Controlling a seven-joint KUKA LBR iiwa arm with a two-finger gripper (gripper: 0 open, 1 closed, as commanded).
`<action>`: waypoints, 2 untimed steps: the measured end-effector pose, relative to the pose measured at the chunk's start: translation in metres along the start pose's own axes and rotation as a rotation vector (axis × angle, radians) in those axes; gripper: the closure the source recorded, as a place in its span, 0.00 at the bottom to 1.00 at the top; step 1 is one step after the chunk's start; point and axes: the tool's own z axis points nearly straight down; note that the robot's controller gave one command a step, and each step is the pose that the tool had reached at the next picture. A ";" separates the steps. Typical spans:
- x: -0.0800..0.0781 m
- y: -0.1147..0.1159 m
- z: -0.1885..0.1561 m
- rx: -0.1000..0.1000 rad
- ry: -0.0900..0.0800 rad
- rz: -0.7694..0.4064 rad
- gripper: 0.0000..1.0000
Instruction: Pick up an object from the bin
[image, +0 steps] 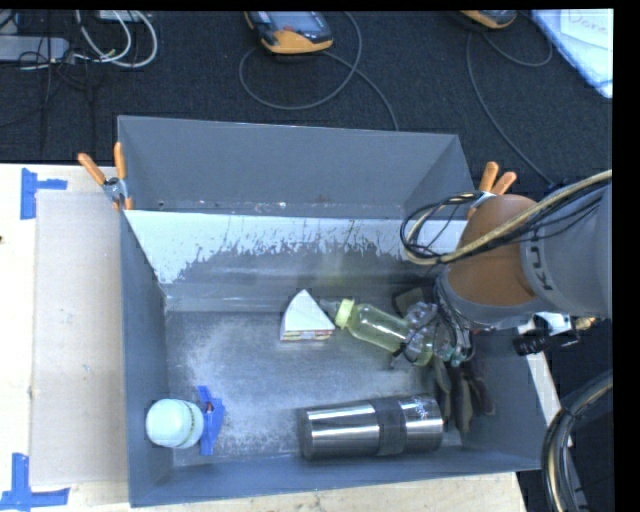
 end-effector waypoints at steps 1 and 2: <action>0.000 0.000 0.000 0.000 0.000 0.000 1.00; 0.001 0.000 -0.003 0.001 0.002 -0.001 1.00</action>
Offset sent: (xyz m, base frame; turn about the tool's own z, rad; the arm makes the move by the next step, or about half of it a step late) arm 0.0000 0.0000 0.0294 0.0000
